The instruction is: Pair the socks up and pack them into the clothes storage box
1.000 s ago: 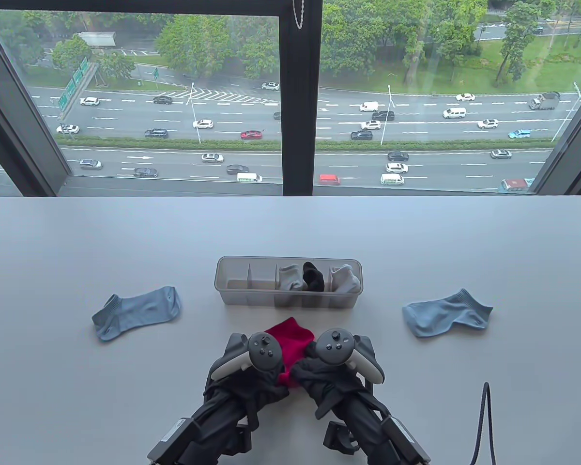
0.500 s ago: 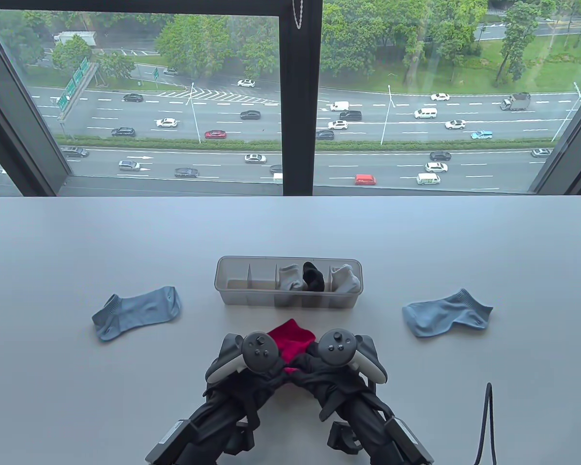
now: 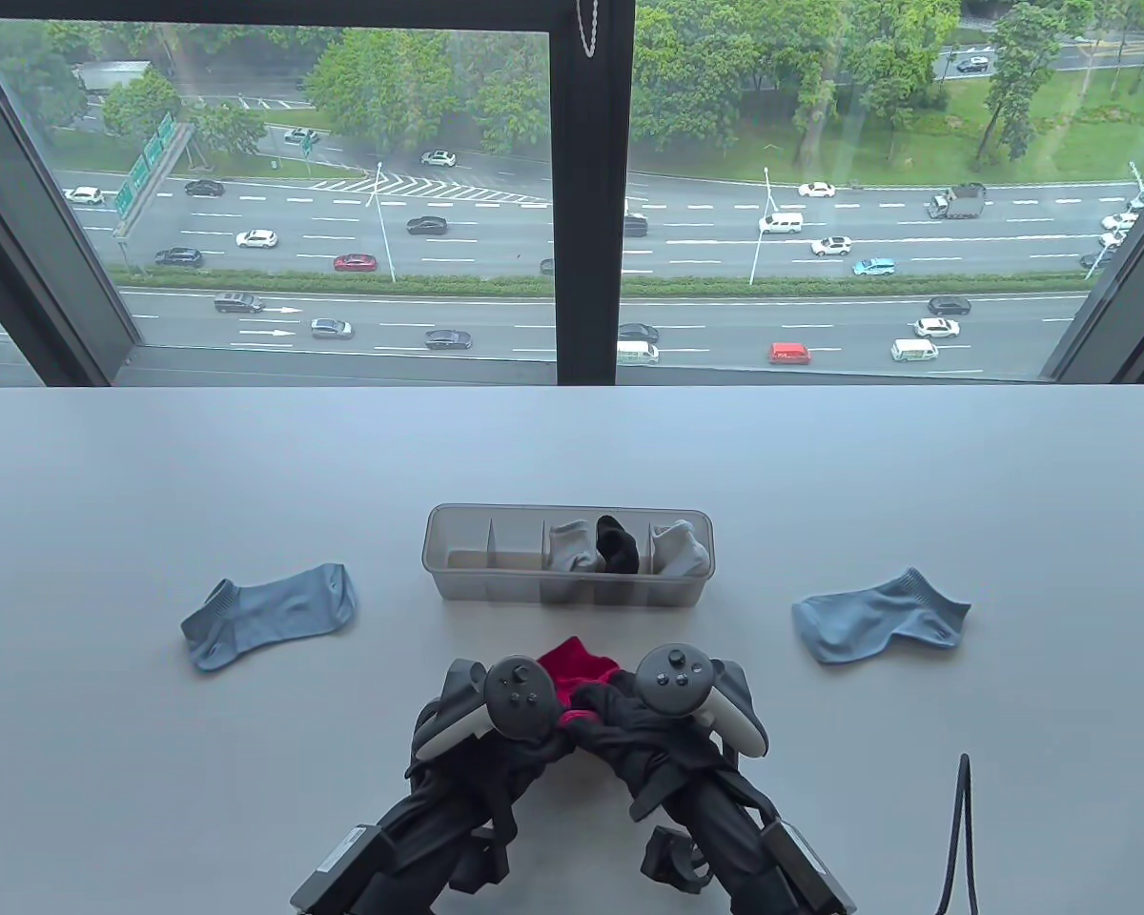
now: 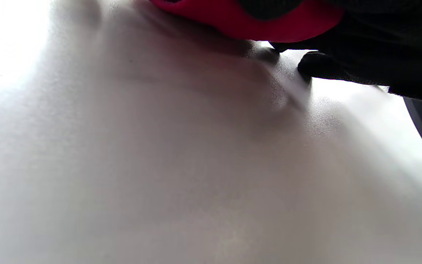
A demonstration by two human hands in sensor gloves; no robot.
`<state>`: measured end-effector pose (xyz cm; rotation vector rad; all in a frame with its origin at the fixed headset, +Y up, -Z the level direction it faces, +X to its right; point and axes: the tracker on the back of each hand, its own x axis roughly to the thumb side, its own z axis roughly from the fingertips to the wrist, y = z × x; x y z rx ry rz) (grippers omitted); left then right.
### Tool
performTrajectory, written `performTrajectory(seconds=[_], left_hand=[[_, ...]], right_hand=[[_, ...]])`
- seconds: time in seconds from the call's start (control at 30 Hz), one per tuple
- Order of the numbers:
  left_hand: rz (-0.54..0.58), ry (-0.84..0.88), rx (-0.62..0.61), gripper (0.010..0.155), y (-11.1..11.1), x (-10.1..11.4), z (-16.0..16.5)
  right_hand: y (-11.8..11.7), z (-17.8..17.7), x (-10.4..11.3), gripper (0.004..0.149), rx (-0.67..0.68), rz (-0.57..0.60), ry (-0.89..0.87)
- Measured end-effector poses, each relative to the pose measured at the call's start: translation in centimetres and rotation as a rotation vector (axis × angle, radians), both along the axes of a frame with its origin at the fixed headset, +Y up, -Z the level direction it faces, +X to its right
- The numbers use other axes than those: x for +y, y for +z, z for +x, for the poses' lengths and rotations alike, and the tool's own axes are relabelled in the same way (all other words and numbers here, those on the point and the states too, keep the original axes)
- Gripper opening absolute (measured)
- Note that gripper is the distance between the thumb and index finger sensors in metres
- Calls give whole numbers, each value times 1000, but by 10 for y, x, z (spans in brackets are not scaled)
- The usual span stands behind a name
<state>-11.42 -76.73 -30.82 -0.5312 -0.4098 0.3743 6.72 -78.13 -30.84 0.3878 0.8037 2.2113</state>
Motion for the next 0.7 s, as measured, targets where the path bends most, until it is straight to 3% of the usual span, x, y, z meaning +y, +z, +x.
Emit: performTrajectory(seconds=[0.13,0.2,0.27,0.33,0.4,0.53,0.7], left_hand=[[12,-19,32,53,-1,1,-1],[44,-20,37,65,0,6,-2],[114,25,36,52,1,11,-1],[146,43,32,47,2,15,1],[141,20,1,47,2,16,1],[36,-5,-62,52,4,8,4],[88,-81,-52,53,5,14,10]], right_hand=[[0,-1,0,44,-27,-19,-39],[0,1,-2,44,-46,-17,-53],[0,3,-1,45,-69,-30,-87],[0,3,1,49,-85,-20,-97],[0,3,4,65,-41,30,-59],[-1,2,11,43,-61,99,-33],[1,0,11,42,-63,109,-26]])
